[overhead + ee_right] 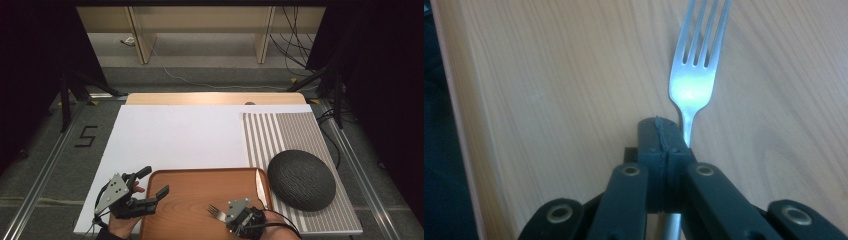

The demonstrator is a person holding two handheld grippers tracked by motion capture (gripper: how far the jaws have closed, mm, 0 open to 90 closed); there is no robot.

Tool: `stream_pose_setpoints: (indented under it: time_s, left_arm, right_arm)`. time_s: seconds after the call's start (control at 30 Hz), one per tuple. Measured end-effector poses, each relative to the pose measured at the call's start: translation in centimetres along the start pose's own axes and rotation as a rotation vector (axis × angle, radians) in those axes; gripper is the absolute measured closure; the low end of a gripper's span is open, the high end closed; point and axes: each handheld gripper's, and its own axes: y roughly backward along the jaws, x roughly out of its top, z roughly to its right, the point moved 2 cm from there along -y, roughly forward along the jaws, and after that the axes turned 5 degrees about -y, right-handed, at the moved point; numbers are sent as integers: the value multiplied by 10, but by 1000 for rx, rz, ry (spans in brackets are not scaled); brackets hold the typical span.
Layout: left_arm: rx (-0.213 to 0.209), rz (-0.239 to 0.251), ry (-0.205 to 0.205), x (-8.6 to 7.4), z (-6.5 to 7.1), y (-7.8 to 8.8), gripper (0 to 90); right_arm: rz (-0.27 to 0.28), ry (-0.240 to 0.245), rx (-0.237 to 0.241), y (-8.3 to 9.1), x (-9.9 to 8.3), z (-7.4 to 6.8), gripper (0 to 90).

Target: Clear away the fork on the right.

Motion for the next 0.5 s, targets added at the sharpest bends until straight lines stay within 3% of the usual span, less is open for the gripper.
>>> stream_pose_setpoints:
  time_s: [0.5]
  left_arm:
    - [-1,1,0,0,0,0,162]
  right_arm:
    - [-4,-25,-70,4,-5,12,900]
